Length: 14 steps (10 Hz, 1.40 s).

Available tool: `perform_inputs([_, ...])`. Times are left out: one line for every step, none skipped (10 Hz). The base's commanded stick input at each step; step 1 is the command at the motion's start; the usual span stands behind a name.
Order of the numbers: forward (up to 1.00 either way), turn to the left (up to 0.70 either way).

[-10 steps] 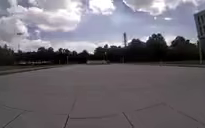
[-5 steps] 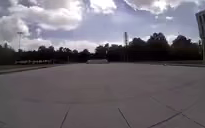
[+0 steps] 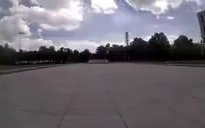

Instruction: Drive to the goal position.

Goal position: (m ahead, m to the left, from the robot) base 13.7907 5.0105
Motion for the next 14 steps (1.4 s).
perform_inputs([0.70, 0.00])
perform_inputs([0.70, 0.00])
perform_inputs([0.70, 0.00])
perform_inputs([0.70, 0.00])
perform_inputs([0.70, 0.00])
perform_inputs([0.70, 0.00])
perform_inputs([0.70, 0.00])
perform_inputs([0.70, 0.00])
perform_inputs([0.70, 0.00])
perform_inputs([0.70, 0.00])
perform_inputs([0.70, 0.00])
perform_inputs([0.70, 0.00])
perform_inputs([0.70, 0.00])
perform_inputs([0.70, 0.00])
